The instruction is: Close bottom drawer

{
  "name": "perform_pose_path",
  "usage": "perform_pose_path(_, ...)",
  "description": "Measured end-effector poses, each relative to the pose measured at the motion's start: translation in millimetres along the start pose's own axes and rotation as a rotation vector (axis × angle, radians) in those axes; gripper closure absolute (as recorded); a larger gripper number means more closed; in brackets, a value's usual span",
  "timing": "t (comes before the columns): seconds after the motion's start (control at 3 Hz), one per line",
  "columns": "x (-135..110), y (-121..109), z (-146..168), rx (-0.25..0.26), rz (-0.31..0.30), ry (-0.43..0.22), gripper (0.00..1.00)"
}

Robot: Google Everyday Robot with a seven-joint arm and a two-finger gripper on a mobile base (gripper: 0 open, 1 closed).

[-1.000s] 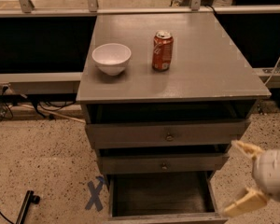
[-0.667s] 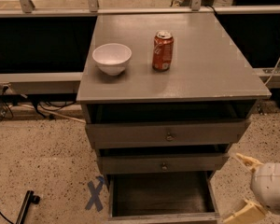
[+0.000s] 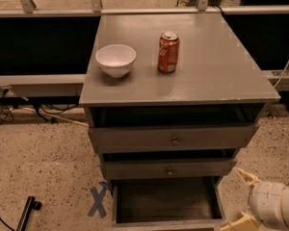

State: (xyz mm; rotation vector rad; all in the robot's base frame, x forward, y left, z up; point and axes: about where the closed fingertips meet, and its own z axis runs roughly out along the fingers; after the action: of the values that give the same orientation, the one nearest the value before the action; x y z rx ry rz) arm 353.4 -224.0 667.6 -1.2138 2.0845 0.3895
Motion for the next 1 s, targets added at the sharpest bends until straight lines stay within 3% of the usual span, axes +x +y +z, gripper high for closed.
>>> perform_pose_path(0.33, 47.8, -23.8, 34.7, 0.102, -0.021, -0.076, 0.00)
perform_pose_path(0.67, 83.9, -36.2, 64.5, 0.140, -0.079, -0.159, 0.00)
perform_pose_path(1.0, 107.5, -21.3, 102.8, 0.099, -0.078, -0.200, 0.00)
